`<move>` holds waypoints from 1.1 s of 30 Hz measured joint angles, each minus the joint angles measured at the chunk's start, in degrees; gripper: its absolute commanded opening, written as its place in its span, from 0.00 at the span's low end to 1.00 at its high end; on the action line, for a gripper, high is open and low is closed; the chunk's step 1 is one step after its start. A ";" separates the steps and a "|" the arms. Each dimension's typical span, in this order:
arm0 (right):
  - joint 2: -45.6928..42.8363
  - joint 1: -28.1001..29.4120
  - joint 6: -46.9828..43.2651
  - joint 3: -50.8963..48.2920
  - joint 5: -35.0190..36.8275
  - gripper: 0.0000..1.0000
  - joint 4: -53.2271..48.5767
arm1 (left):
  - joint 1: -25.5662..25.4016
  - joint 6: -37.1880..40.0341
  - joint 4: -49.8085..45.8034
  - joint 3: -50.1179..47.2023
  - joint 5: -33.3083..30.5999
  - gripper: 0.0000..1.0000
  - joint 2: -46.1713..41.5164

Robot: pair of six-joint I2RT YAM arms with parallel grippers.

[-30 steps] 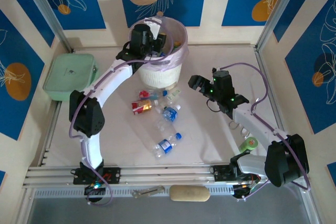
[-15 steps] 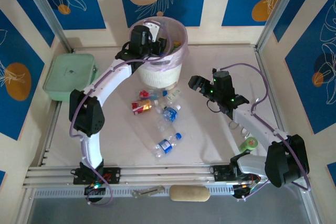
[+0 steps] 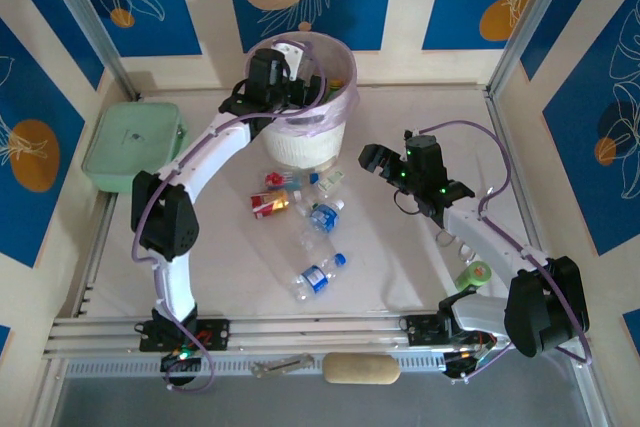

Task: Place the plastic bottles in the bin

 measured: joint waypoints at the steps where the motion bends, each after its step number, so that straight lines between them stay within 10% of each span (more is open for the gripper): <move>1: 0.00 0.00 0.00 0.00 0.00 0.99 -0.02 | 0.00 -0.24 -0.55 -0.15 0.28 0.99 -0.46; 18: 2.23 2.14 -0.48 2.91 0.02 0.99 -3.91 | 0.07 -3.45 2.45 -10.49 2.40 0.99 -20.79; 33: 2.49 15.58 2.32 5.09 -2.73 0.99 -22.23 | 3.08 -16.11 6.14 -48.24 0.50 0.99 -43.87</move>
